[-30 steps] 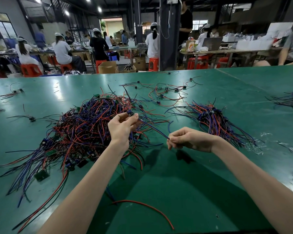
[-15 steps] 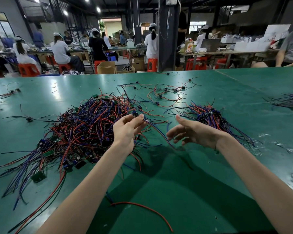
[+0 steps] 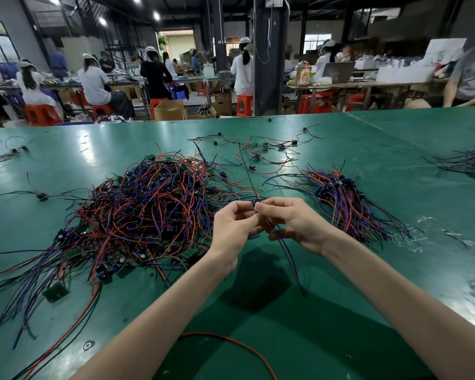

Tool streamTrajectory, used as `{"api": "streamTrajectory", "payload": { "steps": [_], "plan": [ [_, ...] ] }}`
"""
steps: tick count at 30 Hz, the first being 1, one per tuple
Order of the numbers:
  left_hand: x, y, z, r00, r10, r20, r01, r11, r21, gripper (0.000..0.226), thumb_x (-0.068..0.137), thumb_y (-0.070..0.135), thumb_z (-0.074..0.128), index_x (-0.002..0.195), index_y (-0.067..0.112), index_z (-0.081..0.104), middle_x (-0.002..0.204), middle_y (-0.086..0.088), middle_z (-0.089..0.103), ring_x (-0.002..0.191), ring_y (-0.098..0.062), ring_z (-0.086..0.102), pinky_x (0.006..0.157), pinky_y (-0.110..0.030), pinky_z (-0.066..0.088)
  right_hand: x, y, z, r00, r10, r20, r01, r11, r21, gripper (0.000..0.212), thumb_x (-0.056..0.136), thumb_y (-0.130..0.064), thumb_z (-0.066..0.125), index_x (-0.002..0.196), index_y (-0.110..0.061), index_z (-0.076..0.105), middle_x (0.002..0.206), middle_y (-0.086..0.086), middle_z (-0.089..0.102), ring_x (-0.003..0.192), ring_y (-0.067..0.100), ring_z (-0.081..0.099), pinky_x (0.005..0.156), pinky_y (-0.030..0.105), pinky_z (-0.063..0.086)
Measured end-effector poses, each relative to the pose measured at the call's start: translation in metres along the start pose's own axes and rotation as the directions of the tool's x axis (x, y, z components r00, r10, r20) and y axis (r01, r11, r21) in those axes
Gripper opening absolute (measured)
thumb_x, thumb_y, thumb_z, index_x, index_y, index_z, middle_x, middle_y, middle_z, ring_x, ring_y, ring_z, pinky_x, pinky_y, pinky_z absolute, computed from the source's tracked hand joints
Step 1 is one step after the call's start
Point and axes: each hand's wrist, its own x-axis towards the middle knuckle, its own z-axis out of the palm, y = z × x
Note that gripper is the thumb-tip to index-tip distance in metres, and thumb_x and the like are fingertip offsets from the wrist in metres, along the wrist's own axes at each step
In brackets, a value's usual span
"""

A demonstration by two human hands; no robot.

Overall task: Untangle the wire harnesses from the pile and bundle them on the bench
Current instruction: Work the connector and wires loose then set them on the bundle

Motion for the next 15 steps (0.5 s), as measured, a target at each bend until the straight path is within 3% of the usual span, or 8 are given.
{"api": "streamTrajectory", "payload": {
  "steps": [3,7,11,15],
  "plan": [
    [0.001,0.005,-0.001,0.998,-0.028,0.059,0.026,0.999,0.043,0.018,0.082,-0.008,0.064,0.089,0.008,0.064,0.083,-0.010,0.069,0.077,-0.018,0.066,0.079,-0.029,0.056,0.001,-0.002,-0.003,1.000,0.002,-0.030,-0.002,1.000,0.009,0.007,0.087,-0.020,0.065,0.088,-0.015,0.069,0.078,0.005,0.065,0.066,0.013,0.059,0.053,0.024,0.052],
    [0.000,0.007,0.000,0.991,-0.075,0.109,0.062,0.991,0.117,0.020,0.088,0.002,0.055,0.089,0.014,0.071,0.082,-0.003,0.069,0.075,-0.012,0.062,0.068,-0.024,0.055,0.001,-0.005,-0.005,0.997,0.028,-0.069,-0.021,0.995,0.097,0.008,0.087,-0.009,0.062,0.087,-0.014,0.069,0.073,-0.001,0.065,0.055,0.004,0.058,0.052,0.023,0.054],
    [0.004,0.009,-0.004,0.998,-0.057,0.010,0.053,0.973,0.226,0.027,0.091,0.030,0.058,0.075,0.019,0.076,0.082,0.002,0.074,0.065,-0.007,0.061,0.064,-0.023,0.053,0.000,-0.010,-0.009,0.996,0.036,-0.081,-0.025,0.991,0.131,0.009,0.085,-0.001,0.062,0.093,-0.002,0.067,0.079,0.007,0.066,0.056,0.010,0.055,0.048,0.023,0.052],
    [0.009,0.013,-0.010,0.997,-0.049,-0.065,0.064,0.968,0.241,0.031,0.087,0.035,0.067,0.060,0.020,0.071,0.069,0.007,0.071,0.065,-0.009,0.061,0.068,-0.026,0.052,-0.002,-0.011,-0.009,0.997,0.072,-0.008,-0.071,0.996,0.053,0.013,0.086,0.001,0.060,0.098,0.005,0.063,0.074,0.010,0.060,0.059,0.016,0.054,0.049,0.023,0.051]
  ]
}}
